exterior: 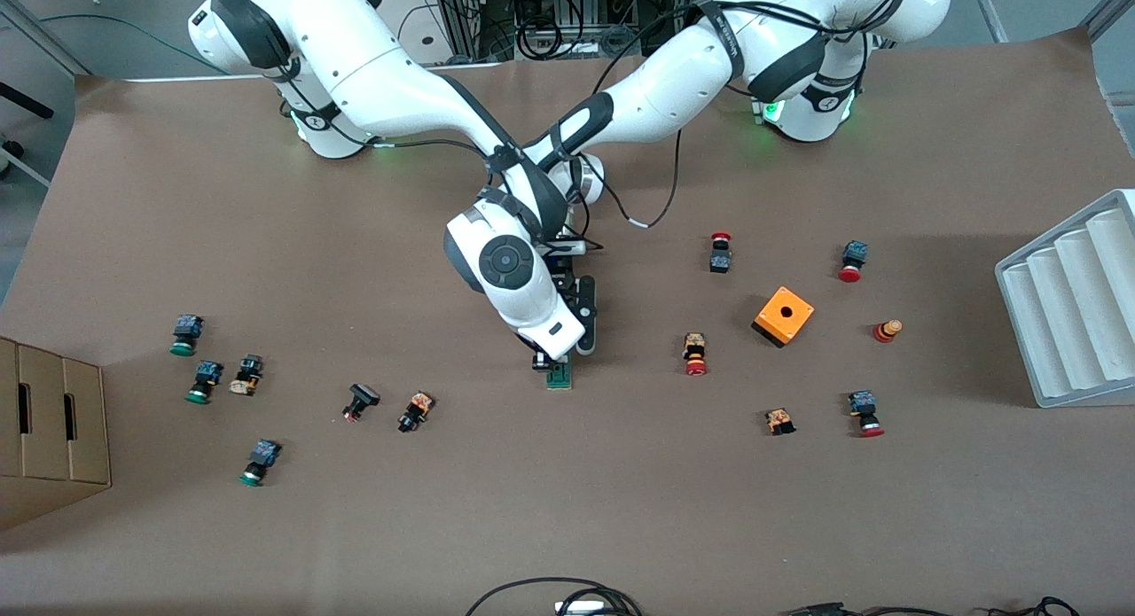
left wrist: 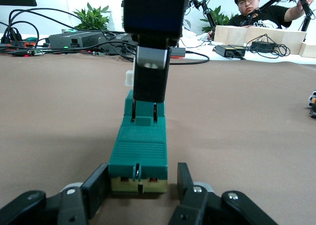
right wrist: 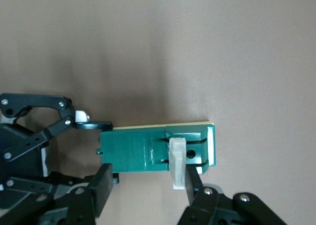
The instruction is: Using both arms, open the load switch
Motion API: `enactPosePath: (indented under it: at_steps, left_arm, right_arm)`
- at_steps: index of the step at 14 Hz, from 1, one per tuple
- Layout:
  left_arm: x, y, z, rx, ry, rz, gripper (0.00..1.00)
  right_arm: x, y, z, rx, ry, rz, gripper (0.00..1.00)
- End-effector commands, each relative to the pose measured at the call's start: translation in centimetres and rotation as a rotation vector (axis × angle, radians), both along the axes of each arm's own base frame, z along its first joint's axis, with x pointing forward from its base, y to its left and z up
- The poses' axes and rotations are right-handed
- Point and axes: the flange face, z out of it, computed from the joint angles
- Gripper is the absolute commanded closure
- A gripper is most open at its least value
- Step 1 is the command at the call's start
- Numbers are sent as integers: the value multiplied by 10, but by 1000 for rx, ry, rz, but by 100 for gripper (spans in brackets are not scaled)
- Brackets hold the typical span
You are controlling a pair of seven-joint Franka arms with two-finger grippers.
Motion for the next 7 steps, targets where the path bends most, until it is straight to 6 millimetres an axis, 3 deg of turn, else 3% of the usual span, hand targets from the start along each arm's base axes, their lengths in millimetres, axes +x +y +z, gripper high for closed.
enactPosePath:
  at_steps: [1, 7]
  left_arm:
    - [-8, -2, -14, -14, 9, -4, 37]
    - [-8, -2, -14, -12, 9, -5, 37]
  right_arm:
    - [-13, -5, 4, 2, 23, -8, 33]
    - [-17, -3, 5, 3, 23, -2, 34]
